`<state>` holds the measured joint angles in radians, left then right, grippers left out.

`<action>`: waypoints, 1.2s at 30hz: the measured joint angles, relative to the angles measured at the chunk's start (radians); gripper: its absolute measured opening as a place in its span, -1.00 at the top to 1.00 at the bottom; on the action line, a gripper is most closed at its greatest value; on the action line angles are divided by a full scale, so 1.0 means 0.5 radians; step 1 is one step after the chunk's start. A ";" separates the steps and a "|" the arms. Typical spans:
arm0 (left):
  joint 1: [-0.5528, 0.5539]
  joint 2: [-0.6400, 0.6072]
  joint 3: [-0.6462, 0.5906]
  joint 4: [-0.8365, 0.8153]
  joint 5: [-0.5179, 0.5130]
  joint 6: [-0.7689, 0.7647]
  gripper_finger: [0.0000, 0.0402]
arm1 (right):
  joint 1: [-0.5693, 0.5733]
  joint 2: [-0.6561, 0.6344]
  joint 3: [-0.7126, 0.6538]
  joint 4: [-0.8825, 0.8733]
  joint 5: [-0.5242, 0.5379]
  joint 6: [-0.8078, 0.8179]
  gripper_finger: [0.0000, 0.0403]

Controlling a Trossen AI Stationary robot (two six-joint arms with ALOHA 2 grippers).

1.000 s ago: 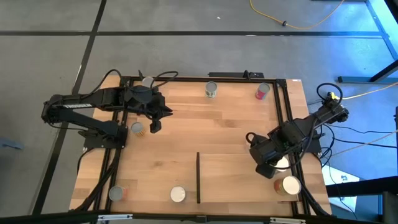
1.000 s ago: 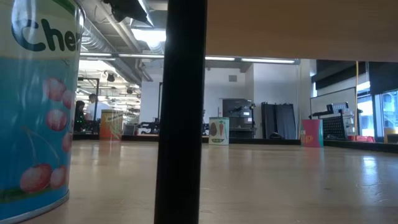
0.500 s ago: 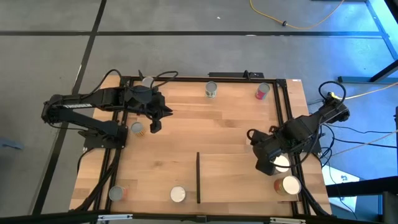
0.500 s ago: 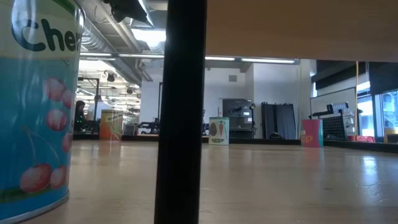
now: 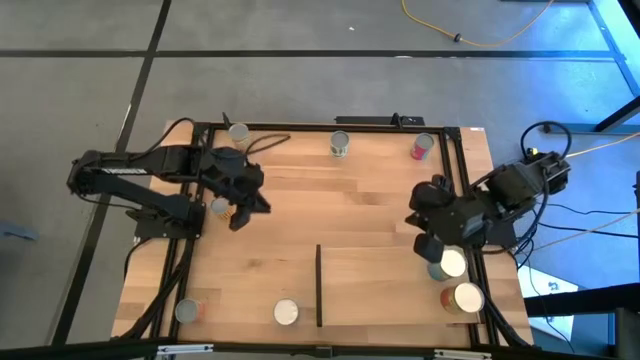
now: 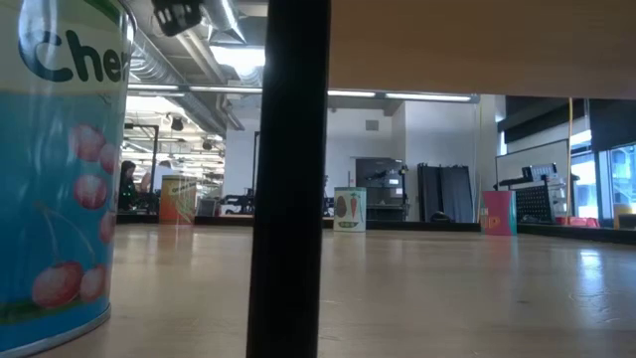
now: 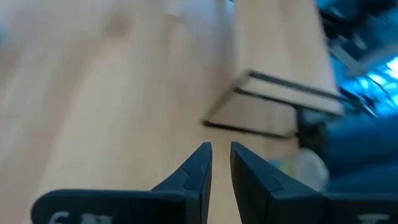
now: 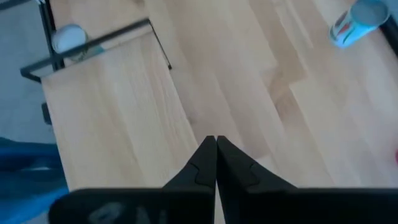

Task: Pick and place cans onto a shelf
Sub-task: Put the canned cherries on the shelf

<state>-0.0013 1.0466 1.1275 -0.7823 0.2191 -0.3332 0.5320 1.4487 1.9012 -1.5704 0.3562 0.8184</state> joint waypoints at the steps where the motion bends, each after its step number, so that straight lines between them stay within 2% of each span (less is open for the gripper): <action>1: -0.036 0.000 0.000 -0.010 0.022 -0.001 0.74 | 0.000 0.000 0.017 -0.001 0.012 -0.021 0.97; 7: -0.288 0.000 0.000 0.051 0.023 -0.015 0.86 | 0.000 0.002 0.099 -0.001 0.035 -0.050 0.97; 10: -0.387 0.000 0.000 0.080 -0.009 -0.153 0.88 | 0.000 0.002 0.113 -0.001 0.037 -0.076 0.97; 14: -0.496 0.023 0.000 0.083 -0.037 -0.300 0.83 | 0.000 0.002 0.115 -0.001 0.040 -0.077 0.97; 20: -0.621 0.104 0.000 0.098 -0.051 -0.358 0.66 | 0.000 0.002 0.115 -0.001 0.039 -0.061 0.97; 27: -0.797 0.280 -0.001 0.145 -0.067 -0.210 0.65 | 0.000 0.002 0.115 -0.001 0.040 -0.112 0.97; 36: -1.053 0.502 -0.001 0.487 -0.514 -0.225 0.65 | 0.000 -0.001 0.115 -0.001 0.039 -0.296 0.97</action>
<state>-0.5277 1.2976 1.1271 -0.5389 -0.0381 -0.4457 0.5320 1.4483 1.9587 -1.5711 0.3756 0.6703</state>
